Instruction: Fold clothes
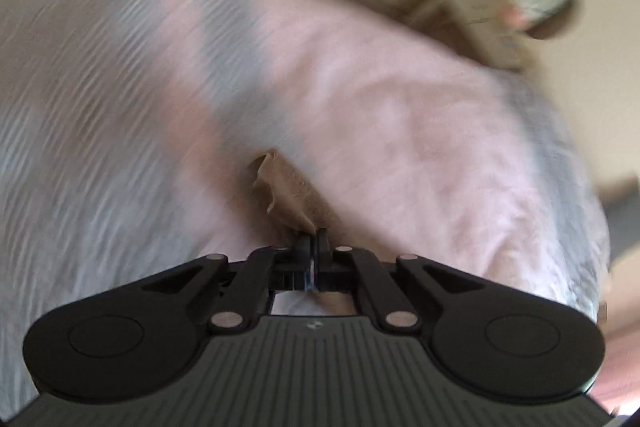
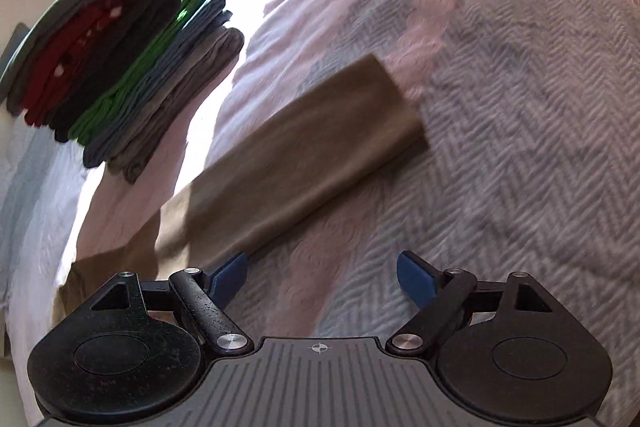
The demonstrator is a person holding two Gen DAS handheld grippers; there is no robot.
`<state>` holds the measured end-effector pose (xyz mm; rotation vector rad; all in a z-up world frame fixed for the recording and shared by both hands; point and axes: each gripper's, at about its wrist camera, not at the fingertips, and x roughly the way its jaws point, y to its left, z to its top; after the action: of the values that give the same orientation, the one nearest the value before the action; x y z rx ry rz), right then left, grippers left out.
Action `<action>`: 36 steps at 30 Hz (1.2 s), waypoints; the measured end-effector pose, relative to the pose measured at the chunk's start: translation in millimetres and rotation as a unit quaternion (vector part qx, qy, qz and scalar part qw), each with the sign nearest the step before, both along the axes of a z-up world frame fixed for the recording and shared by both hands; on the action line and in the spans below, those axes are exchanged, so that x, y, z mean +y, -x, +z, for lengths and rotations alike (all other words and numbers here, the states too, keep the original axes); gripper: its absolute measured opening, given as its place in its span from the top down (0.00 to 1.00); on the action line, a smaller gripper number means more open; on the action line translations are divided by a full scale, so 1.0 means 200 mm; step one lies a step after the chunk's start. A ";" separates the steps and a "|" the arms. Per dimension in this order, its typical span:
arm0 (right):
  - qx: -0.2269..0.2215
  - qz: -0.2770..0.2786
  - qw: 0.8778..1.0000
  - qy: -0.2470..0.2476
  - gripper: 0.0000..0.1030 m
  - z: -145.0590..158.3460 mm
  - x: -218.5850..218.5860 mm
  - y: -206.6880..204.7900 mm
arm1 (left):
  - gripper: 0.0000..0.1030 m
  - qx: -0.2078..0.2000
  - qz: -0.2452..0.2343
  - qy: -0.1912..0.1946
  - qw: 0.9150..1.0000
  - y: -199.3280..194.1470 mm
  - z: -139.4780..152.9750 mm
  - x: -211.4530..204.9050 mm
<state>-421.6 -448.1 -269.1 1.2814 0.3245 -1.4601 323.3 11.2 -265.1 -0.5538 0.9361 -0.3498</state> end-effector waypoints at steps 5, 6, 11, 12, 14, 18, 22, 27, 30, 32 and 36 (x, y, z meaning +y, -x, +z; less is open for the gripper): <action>-0.002 0.030 1.000 0.002 0.18 0.04 0.02 -0.22 | 1.00 -0.145 -0.065 0.023 0.987 0.01 0.32 0.04; -0.005 0.034 0.999 0.002 0.18 0.03 0.02 -0.26 | 1.00 -0.148 -0.076 0.009 0.986 0.01 0.32 0.04; 0.020 0.078 0.997 -0.014 0.18 -0.02 0.02 -0.42 | 1.00 -0.038 -0.058 -0.078 0.995 -0.09 -0.07 0.10; 0.032 0.094 0.995 -0.017 0.18 -0.02 0.02 -0.45 | 0.97 -0.022 -0.050 -0.098 0.994 -0.11 -0.14 0.11; 0.061 0.127 0.990 -0.022 0.18 -0.03 0.03 -0.52 | 0.93 -0.013 -0.030 -0.134 0.990 -0.13 -0.21 0.13; 0.155 0.238 0.959 0.008 0.18 0.05 0.11 -0.69 | 0.88 -0.020 0.011 -0.153 0.988 0.01 -0.07 0.14; 0.199 0.394 0.895 0.065 0.18 0.14 0.34 -0.98 | 0.88 -0.021 -0.183 -0.144 0.972 0.35 0.07 -0.18; 0.179 0.502 0.842 0.078 0.18 0.04 0.63 -1.15 | 0.67 -0.013 -0.450 -0.108 0.887 0.98 0.07 -0.64; 0.204 0.535 0.819 0.042 0.18 -0.06 0.80 -1.08 | 0.68 0.004 -0.488 -0.171 0.856 1.22 -0.05 -0.69; 0.206 0.531 0.822 0.008 0.18 -0.09 0.89 -0.96 | 0.68 0.000 -0.487 -0.214 0.847 1.37 -0.06 -0.64; 0.184 0.521 0.833 -0.031 0.18 0.02 0.98 -0.77 | 0.67 0.010 -0.463 -0.286 0.839 1.62 0.06 -0.48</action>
<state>-267.9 -252.7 -265.4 0.6217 1.1343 -0.7065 0.0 -84.3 -252.7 0.4993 1.2218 -0.8880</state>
